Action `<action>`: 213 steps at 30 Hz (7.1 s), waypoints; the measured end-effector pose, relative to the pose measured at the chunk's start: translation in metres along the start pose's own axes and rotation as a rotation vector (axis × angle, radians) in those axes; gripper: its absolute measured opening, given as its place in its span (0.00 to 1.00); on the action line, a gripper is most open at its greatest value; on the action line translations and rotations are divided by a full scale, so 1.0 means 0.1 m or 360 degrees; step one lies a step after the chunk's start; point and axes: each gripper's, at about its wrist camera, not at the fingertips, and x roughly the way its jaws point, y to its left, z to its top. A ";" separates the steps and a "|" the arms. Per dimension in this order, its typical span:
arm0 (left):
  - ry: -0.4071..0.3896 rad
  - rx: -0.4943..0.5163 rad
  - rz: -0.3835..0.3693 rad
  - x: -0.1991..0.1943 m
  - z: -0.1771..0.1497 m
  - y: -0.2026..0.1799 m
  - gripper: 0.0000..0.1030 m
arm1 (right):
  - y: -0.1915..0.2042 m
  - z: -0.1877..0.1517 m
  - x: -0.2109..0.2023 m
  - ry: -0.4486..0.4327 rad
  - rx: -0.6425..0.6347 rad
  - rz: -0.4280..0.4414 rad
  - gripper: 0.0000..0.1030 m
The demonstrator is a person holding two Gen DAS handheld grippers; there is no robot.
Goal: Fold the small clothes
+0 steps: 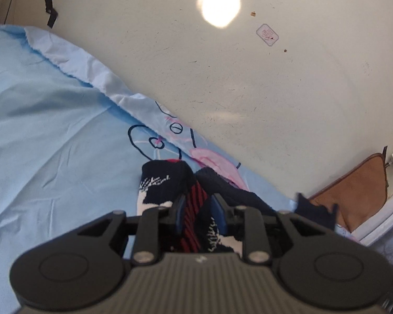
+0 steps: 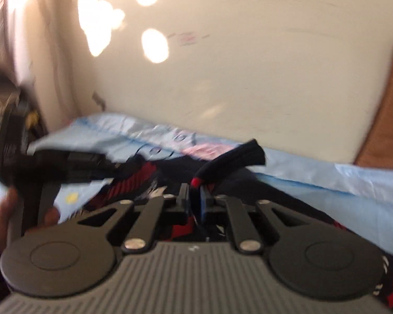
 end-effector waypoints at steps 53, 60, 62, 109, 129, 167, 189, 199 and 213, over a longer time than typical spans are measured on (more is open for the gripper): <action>0.0017 -0.0115 -0.0246 -0.44 0.41 0.12 0.49 | 0.43 0.44 0.30 -0.0071 0.0002 0.0117 0.10; 0.0074 -0.0064 -0.0207 -0.34 0.36 0.10 0.49 | 0.28 0.19 0.54 0.0182 0.0181 0.0279 0.17; 0.0105 -0.0051 -0.0241 -0.31 0.33 0.08 0.49 | -0.04 0.25 0.26 0.0024 0.0379 0.0224 0.17; 0.0269 0.0559 -0.0062 0.03 -0.20 -0.47 0.49 | -0.72 -0.60 -0.61 -0.0090 0.0832 -0.0152 0.32; 0.0261 0.0479 -0.0156 0.04 -0.28 -0.45 0.53 | -2.52 -2.03 -2.29 -0.0533 0.2073 -0.0886 0.34; 0.0186 -0.0232 -0.0436 -0.13 0.21 0.15 0.79 | 0.14 0.04 0.17 -0.0216 0.1092 0.0346 0.09; 0.0208 0.0145 -0.0394 -0.16 0.03 -0.20 0.13 | 0.20 -0.19 -0.20 -0.0133 0.0714 0.0391 0.41; -0.0118 0.0082 -0.0362 -0.80 0.39 -0.16 0.12 | -1.02 -0.60 -0.87 -0.0309 0.1221 -0.0296 0.41; 0.0097 0.0102 -0.0322 -0.46 0.26 -0.11 0.14 | -0.87 -0.70 -0.28 0.0059 0.1021 -0.0481 0.39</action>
